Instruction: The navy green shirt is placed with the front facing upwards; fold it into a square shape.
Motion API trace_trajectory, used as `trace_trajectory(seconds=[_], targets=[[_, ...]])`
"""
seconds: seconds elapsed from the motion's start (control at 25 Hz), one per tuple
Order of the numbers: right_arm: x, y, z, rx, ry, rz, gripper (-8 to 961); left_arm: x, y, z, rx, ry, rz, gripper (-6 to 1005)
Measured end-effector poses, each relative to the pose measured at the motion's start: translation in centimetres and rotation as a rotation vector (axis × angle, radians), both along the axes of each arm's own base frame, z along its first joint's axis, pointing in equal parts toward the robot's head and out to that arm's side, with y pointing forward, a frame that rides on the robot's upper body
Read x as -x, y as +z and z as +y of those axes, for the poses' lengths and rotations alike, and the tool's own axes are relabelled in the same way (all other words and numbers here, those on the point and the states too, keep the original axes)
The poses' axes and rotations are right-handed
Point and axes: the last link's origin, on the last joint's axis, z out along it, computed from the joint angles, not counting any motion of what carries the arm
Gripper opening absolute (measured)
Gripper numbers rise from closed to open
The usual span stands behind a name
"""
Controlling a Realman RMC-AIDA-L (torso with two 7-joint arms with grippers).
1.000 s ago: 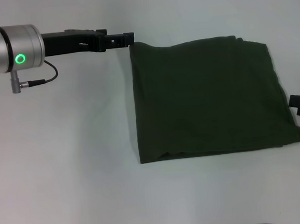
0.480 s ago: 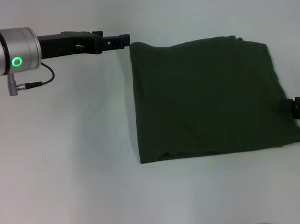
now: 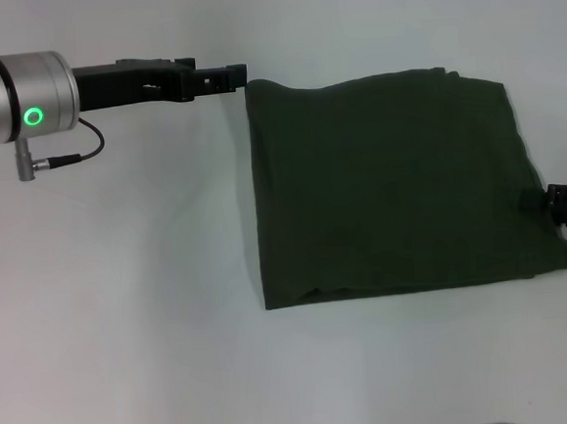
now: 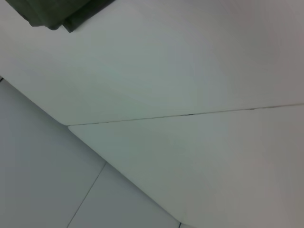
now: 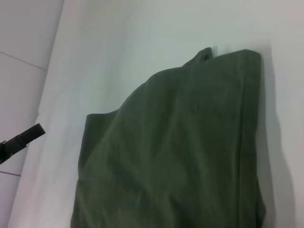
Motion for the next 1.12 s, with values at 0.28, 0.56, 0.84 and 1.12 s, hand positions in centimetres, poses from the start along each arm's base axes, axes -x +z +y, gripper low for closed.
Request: trace_trajectory(seconds=[0.28,0.56,0.84,1.12], targets=[[0.19,-0.23,0.40,-0.002,0.003,-0.001,757,0.09,-0.01,-0.01,-0.002,0.003,0.000,895],[0.30,-0.30,0.54,0.000,-0.011,0.009,600,0.11,0.02,-0.01,-0.002,0.004,0.000,895],[0.27,-0.14,0.48,-0.001,-0.016,0.014,300,0.10,0.00,0.00,-0.002,0.001,0.003,895],[0.57,0.03,0.74,0.000,0.008,0.012,80,0.10,0.01,0.02,-0.005,-0.001,0.003,895]])
